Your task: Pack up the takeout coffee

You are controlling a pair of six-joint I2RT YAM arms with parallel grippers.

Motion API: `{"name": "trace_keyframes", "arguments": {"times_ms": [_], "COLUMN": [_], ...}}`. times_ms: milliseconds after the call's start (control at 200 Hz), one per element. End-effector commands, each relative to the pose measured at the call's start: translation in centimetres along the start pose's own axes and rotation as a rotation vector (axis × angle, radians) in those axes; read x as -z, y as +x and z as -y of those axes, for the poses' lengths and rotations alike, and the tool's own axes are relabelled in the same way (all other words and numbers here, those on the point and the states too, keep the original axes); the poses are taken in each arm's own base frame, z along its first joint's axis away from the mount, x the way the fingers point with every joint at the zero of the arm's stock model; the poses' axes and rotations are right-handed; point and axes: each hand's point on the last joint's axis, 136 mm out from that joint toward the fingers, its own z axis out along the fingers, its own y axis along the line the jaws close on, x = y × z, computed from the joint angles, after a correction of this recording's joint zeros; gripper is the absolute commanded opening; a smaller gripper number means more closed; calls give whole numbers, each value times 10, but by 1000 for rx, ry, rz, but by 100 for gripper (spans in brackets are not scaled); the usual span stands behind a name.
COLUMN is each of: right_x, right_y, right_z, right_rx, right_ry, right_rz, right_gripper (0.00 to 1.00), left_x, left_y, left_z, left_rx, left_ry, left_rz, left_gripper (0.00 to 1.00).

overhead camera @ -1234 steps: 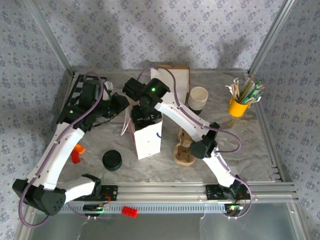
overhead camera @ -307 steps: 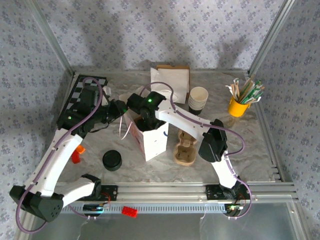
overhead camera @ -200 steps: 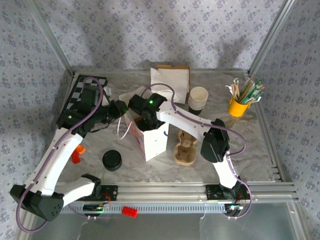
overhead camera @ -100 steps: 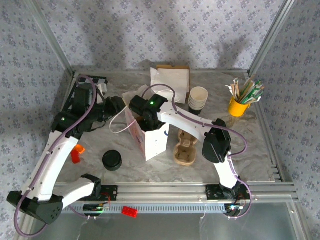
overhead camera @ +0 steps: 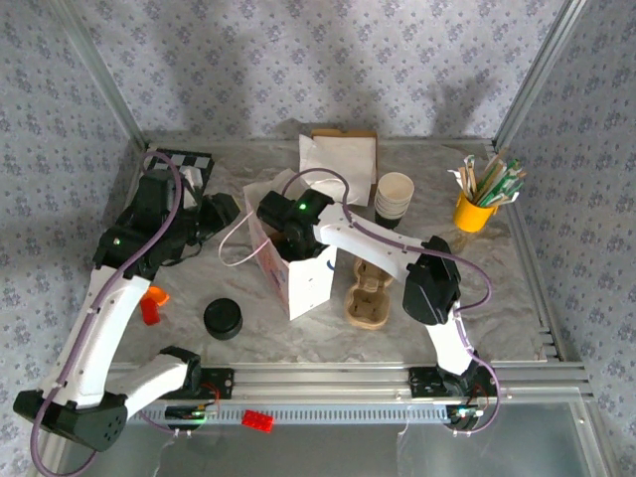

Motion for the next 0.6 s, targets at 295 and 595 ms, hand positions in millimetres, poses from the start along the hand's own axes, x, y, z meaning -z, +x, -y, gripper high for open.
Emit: {"name": "trace_keyframes", "arguments": {"times_ms": [295,595], "right_x": [-25,-30], "right_y": [6,7], "right_z": [13,14], "right_rx": [-2,-4], "right_ry": [59,54], "right_rz": [-24,-30], "right_gripper": [65,65], "left_x": [-10,-18], "left_y": [7,12], "left_z": [-6,-5], "left_rx": [-8,-19], "left_ry": [1,8], "left_rz": [-36,-69], "left_gripper": [35,36]}}
